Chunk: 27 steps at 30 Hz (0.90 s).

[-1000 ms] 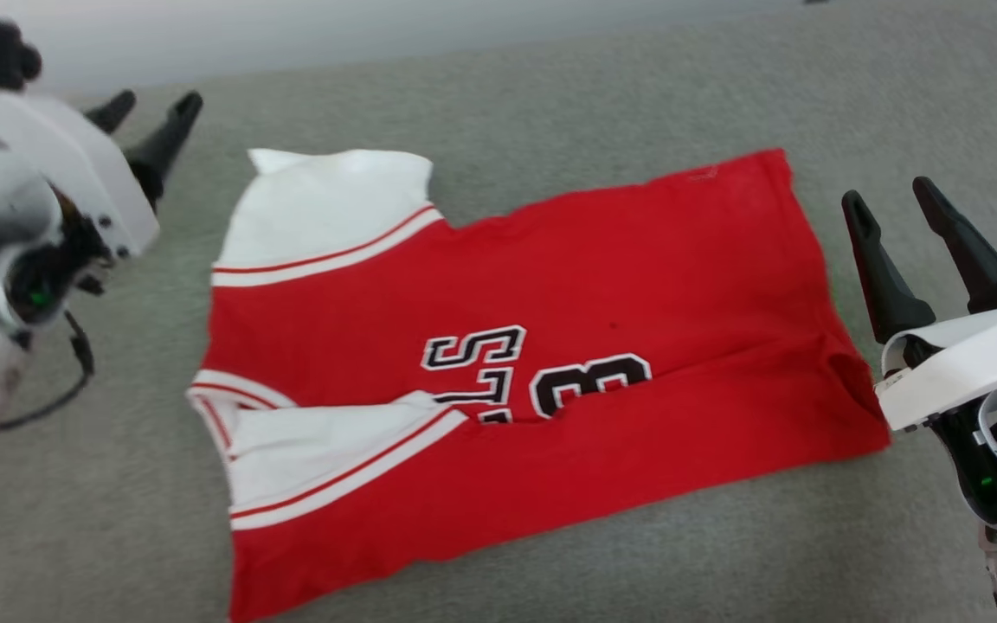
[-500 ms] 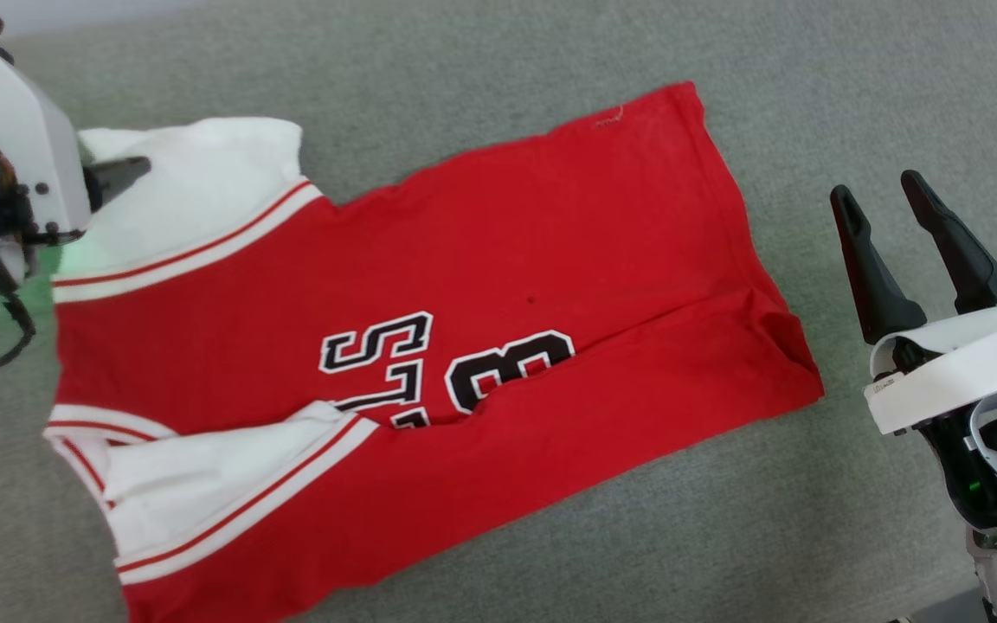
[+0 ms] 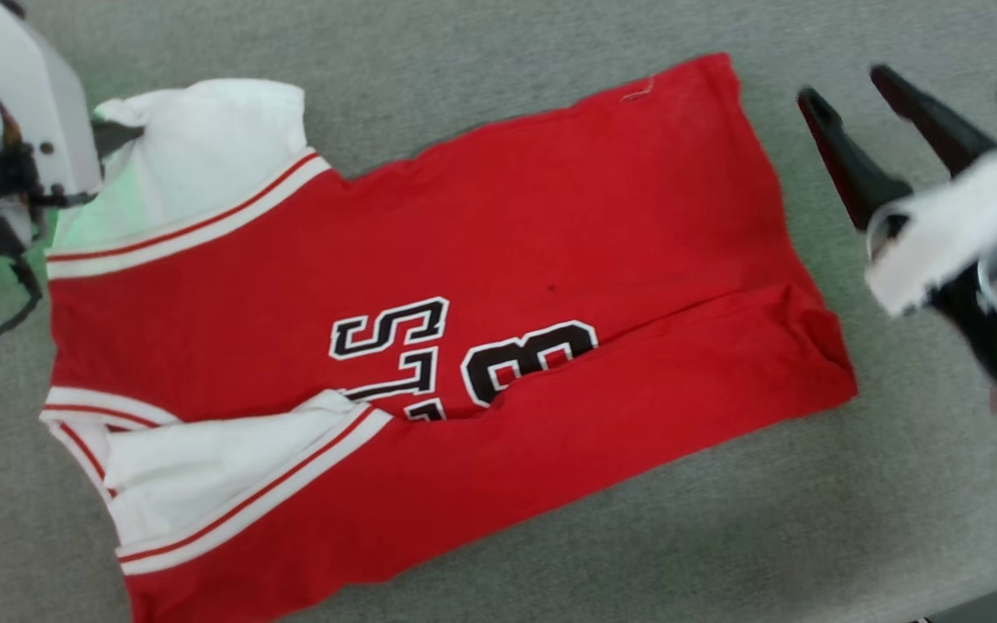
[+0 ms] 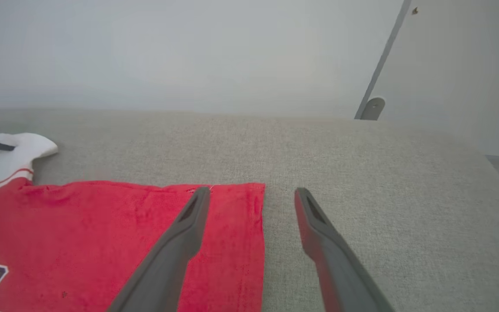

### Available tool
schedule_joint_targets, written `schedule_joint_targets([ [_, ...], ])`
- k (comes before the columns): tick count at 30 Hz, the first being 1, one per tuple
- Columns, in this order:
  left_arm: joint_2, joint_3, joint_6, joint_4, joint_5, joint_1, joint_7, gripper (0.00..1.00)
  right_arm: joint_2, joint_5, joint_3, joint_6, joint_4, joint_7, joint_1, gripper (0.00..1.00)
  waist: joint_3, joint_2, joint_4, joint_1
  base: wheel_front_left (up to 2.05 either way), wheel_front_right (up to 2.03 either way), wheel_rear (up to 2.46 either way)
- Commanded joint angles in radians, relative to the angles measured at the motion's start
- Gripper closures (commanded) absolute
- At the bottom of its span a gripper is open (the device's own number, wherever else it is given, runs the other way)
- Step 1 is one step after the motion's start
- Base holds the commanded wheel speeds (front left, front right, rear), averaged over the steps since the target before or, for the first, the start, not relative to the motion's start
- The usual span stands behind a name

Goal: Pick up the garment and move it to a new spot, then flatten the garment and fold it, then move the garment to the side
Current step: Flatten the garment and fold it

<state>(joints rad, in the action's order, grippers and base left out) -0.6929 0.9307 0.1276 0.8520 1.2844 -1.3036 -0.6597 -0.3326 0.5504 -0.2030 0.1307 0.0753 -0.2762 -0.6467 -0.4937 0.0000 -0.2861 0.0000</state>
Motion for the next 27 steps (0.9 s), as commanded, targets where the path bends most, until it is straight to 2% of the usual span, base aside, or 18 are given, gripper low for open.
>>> schedule_joint_targets([
  [1, 0.018, 0.013, 0.004, -0.015, 0.006, 0.005, -0.004, 1.0, -0.008, 0.011, -0.026, 0.0, 0.039, -0.071, -0.07, 0.0, -0.024, 0.0, 0.029, 0.0, 0.0, 0.0, 0.0],
  [6, 0.027, 0.031, 0.004, -0.057, 0.004, -0.015, 0.004, 1.0, -0.016, 0.06, -0.117, 0.0, 0.217, -0.35, -0.264, 0.0, -0.051, 0.0, 0.072, 0.0, 0.0, 0.0, 0.0],
  [9, 0.028, 0.048, 0.004, -0.08, 0.004, -0.024, 0.005, 1.0, -0.024, 0.081, -0.156, 0.0, 0.319, -0.474, -0.352, 0.0, -0.067, 0.0, 0.096, 0.0, 0.0, 0.0, 0.0],
  [18, 0.042, 0.089, 0.001, -0.131, 0.021, -0.055, 0.015, 1.0, -0.03, 0.078, -0.195, 0.0, 0.565, -0.549, -0.489, 0.0, -0.099, 0.0, 0.161, 0.0, 0.0, 0.0, 0.0],
  [19, 0.041, 0.093, 0.001, -0.134, 0.023, -0.056, 0.017, 1.0, -0.027, 0.082, -0.21, 0.0, 0.579, -0.556, -0.49, 0.18, -0.099, 0.0, 0.164, 0.0, 0.0, 0.0, 0.0],
  [20, 0.042, 0.097, 0.001, -0.136, 0.025, -0.054, 0.022, 1.0, -0.028, 0.089, -0.223, 0.0, 0.59, -0.555, -0.492, 0.61, -0.097, 0.0, 0.167, 0.0, 0.0, 0.0, 0.0],
  [21, 0.044, 0.101, 0.001, -0.139, 0.028, -0.051, 0.029, 1.0, -0.027, 0.098, -0.232, 0.0, 0.596, -0.546, -0.493, 0.88, -0.094, 0.0, 0.17, 0.0, 0.0, 0.0, 0.0],
  [22, 0.046, 0.104, 0.001, -0.143, 0.031, -0.045, 0.043, 1.0, -0.027, 0.105, -0.235, 0.0, 0.604, -0.532, -0.492, 1.0, -0.087, 0.0, 0.174, 0.0, 0.0, 0.0, 0.0],
  [27, 0.066, 0.107, 0.001, -0.167, 0.063, -0.012, 0.118, 1.0, -0.067, 0.132, -0.264, 0.0, 0.623, -0.446, -0.462, 1.0, -0.017, 0.0, 0.201, 0.0, 0.0, 0.0, 0.0],
])
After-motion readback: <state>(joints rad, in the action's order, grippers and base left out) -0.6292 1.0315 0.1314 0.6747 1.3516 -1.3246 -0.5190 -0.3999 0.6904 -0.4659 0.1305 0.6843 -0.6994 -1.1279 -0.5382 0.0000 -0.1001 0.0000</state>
